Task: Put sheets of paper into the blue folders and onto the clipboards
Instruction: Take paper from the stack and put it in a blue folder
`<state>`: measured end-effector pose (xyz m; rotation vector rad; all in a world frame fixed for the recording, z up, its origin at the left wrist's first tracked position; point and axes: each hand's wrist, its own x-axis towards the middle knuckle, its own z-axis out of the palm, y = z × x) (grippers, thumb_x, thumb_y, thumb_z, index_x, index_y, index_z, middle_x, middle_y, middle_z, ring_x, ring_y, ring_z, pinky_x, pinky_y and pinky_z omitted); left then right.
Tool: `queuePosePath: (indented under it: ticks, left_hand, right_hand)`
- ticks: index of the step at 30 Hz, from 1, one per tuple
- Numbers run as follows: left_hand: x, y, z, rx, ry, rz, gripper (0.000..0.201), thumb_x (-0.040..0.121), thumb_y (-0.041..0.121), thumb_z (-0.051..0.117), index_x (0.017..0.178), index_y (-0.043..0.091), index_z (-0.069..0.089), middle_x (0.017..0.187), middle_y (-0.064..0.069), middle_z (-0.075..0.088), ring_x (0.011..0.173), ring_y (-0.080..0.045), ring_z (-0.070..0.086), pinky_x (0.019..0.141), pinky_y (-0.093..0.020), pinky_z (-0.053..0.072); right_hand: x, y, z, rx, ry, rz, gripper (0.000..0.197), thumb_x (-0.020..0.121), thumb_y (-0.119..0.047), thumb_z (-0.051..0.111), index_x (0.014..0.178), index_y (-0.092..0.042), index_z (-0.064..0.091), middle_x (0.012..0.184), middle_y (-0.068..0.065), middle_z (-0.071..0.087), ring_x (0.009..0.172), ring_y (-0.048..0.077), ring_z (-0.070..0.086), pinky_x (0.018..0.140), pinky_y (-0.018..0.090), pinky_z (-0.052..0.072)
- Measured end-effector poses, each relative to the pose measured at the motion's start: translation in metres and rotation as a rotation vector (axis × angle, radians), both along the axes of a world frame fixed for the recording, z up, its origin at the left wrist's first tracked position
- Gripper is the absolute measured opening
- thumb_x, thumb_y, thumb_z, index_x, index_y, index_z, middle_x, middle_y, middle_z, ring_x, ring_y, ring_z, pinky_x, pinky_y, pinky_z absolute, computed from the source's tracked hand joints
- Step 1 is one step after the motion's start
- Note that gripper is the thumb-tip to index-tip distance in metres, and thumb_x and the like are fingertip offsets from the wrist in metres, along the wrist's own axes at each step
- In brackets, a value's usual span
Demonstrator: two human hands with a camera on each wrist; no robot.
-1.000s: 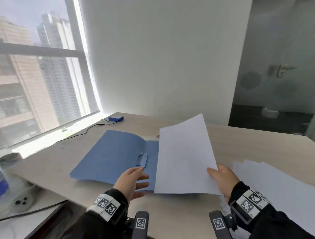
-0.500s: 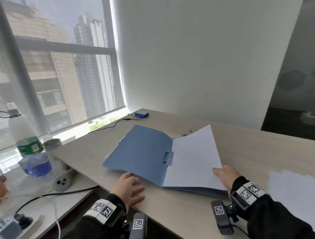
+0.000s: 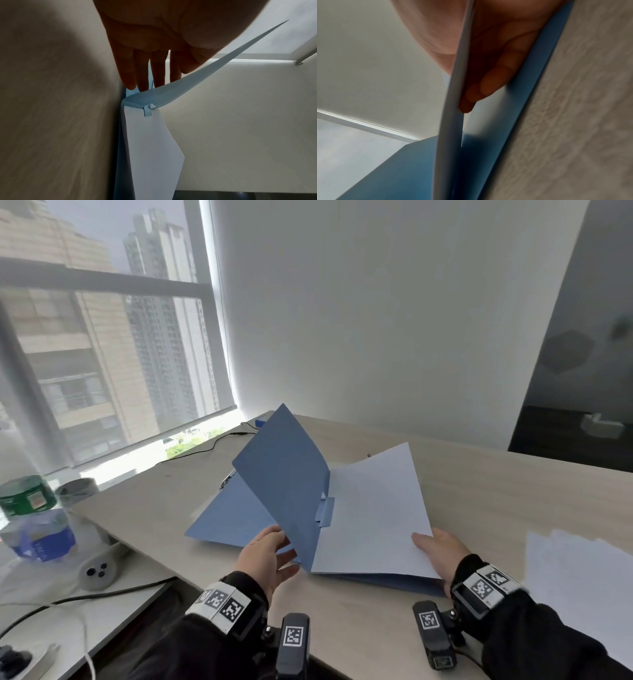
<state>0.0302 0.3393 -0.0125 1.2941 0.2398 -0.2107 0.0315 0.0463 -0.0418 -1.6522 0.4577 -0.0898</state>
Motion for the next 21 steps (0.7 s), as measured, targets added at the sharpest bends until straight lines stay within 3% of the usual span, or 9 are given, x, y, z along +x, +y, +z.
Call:
queuePosePath:
  ticks: [4,10,16,21]
  left_hand:
    - [0.006,-0.014,-0.002,0.036,0.027,-0.057,0.029,0.095,0.010,0.042,0.111,0.007,0.067,0.099,-0.012,0.073,0.078,-0.029,0.068,0.066,-0.033,0.055]
    - [0.020,-0.023,-0.004,0.143,0.056,-0.079,0.028,0.096,0.007,0.042,0.115,0.003,0.062,0.099,-0.018,0.069,0.074,-0.031,0.064,0.066,-0.036,0.053]
    - [0.032,-0.030,-0.005,0.144,0.117,-0.146,0.026,0.094,0.010,0.047,0.112,0.004,0.064,0.109,-0.022,0.070,0.085,-0.033,0.068,0.077,-0.048,0.058]
    - [0.033,-0.048,-0.004,0.093,0.213,-0.149,0.019,0.092,0.014,0.053,0.105,0.002,0.061,0.091,-0.019,0.065,0.074,-0.031,0.064,0.056,-0.039,0.059]
  right_hand:
    - [0.004,-0.001,0.001,-0.036,0.037,0.024,0.009,0.093,-0.011,0.056,0.090,-0.013,0.064,0.092,0.011,0.069,0.094,0.034,0.066,0.095,0.045,0.051]
    - [0.008,-0.005,-0.002,-0.038,0.081,0.045,0.009,0.091,-0.016,0.058,0.088,-0.013,0.065,0.102,0.017,0.071,0.099,0.037,0.067,0.097,0.050,0.050]
    - [0.007,-0.001,0.007,-0.029,0.090,0.065,0.007,0.094,-0.012,0.055,0.094,-0.010,0.062,0.099,0.017,0.067,0.096,0.035,0.064,0.094,0.046,0.051]
    - [0.006,-0.003,0.005,-0.036,0.114,0.065,0.009,0.088,-0.020,0.059,0.091,-0.013,0.064,0.098,0.015,0.070,0.098,0.039,0.067,0.094,0.054,0.052]
